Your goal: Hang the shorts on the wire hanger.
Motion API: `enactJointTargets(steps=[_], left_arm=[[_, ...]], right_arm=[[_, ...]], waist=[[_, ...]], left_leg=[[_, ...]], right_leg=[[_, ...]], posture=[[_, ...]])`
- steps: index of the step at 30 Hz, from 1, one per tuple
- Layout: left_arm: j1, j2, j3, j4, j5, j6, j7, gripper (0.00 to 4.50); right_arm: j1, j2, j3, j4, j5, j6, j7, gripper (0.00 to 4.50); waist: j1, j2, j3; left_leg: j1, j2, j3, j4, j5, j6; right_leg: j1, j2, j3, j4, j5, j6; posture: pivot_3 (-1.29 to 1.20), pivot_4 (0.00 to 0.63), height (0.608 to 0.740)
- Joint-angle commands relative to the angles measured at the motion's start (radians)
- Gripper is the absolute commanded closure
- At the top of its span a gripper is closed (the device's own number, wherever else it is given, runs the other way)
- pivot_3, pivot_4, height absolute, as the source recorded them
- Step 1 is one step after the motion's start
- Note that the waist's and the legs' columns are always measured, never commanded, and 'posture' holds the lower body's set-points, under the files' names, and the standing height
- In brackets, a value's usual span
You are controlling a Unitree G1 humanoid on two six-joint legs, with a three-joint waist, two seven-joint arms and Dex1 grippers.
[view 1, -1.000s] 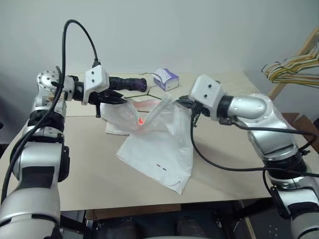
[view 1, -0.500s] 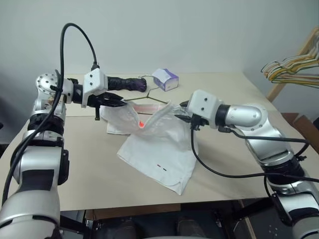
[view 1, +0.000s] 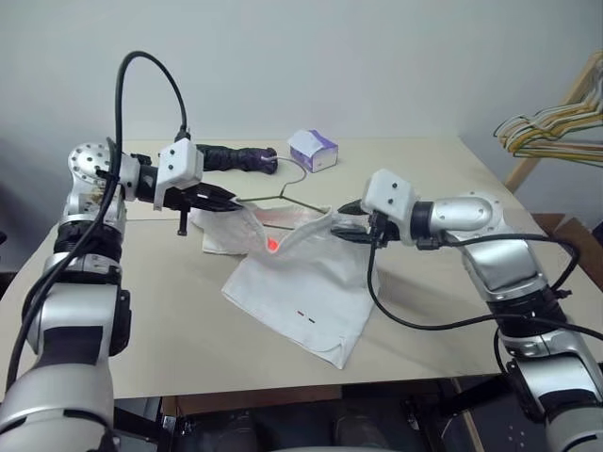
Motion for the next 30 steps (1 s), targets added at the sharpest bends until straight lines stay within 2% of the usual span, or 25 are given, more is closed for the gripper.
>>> enactJointTargets(steps=[1, 4, 9, 13, 17, 21, 26, 27, 30], left_arm=[[-0.016, 0.002, 0.015, -0.045, -0.034, 0.002, -0.006, 4.5], [-0.009, 0.002, 0.009, -0.052, -0.04, 0.005, -0.006, 4.5], [-0.005, 0.001, 0.012, -0.053, -0.052, 0.011, -0.006, 4.5], [-0.008, -0.001, 0.007, -0.05, -0.079, 0.041, -0.006, 4.5], [-0.009, -0.011, 0.014, -0.042, -0.112, 0.04, -0.006, 3.26], [-0.024, -0.03, 0.058, -0.001, -0.107, 0.003, 0.037, 1.92], [-0.026, -0.039, 0.141, -0.033, -0.175, 0.034, 0.067, 0.23], [-0.019, -0.038, 0.161, -0.051, -0.193, 0.057, 0.08, 0.0], [0.015, -0.043, 0.217, -0.112, -0.255, 0.145, 0.126, 0.0]], right_arm=[[-0.04, 0.007, -0.023, 0.019, 0.016, 0.016, 0.022, 2.18], [-0.058, 0.023, -0.024, 0.035, 0.032, 0.062, 0.033, 2.72], [-0.042, 0.023, -0.015, 0.031, 0.014, 0.055, 0.032, 4.45], [-0.029, 0.024, -0.012, 0.024, 0.002, 0.054, 0.02, 4.49], [-0.016, 0.03, -0.022, 0.011, 0.004, 0.064, 0.006, 4.49], [0.002, 0.036, -0.042, -0.01, 0.01, 0.103, -0.026, 4.49], [0.044, 0.039, -0.09, -0.037, 0.023, 0.168, -0.096, 4.49], [0.064, 0.039, -0.116, -0.052, 0.031, 0.203, -0.123, 4.49], [0.118, 0.044, -0.196, -0.105, 0.06, 0.307, -0.2, 4.49]], waist=[[0.0, 0.0, 0.0], [0.0, 0.0, 0.0], [0.0, 0.0, 0.0], [0.0, 0.0, 0.0], [0.0, 0.0, 0.0], [0.0, 0.0, 0.0], [-0.002, 0.0, 0.0], [-0.002, 0.0, 0.0], [-0.002, 0.0, 0.0]], left_leg=[[0.0, 0.0, 0.0, 0.0, 0.0, 0.0], [0.0, 0.0, 0.0, 0.0, 0.0, 0.0], [0.0, 0.0, 0.0, 0.0, 0.0, 0.0], [0.0, 0.0, 0.0, 0.0, 0.0, 0.0], [0.0, 0.0, 0.0, 0.0, 0.0, 0.0], [0.0, 0.0, 0.0, 0.0, 0.0, 0.0], [0.0, 0.0, 0.0, 0.0, 0.0, 0.0], [0.0, 0.0, 0.0, 0.0, 0.0, 0.0], [0.0, 0.0, 0.0, 0.0, 0.0, 0.0]], right_leg=[[0.0, 0.0, 0.0, 0.0, 0.0, 0.0], [0.0, 0.0, 0.0, 0.0, 0.0, 0.0], [0.0, 0.0, 0.0, 0.0, 0.0, 0.0], [0.0, 0.0, 0.0, 0.0, 0.0, 0.0], [0.0, 0.0, 0.0, 0.0, 0.0, 0.0], [0.0, 0.0, 0.0, 0.0, 0.0, 0.0], [0.0, 0.0, 0.0, 0.0, 0.0, 0.0], [0.0, 0.0, 0.0, 0.0, 0.0, 0.0], [0.0, -0.001, 0.0, 0.0, 0.0, 0.0]], posture=[[-0.11, 0.0, 0.74], [-0.11, 0.0, 0.74], [-0.11, 0.0, 0.74], [-0.11, 0.0, 0.74], [-0.11, 0.0, 0.74], [-0.13, 0.0, 0.74], [-0.14, 0.0, 0.74], [-0.15, 0.0, 0.74], [-0.16, 0.0, 0.74]])
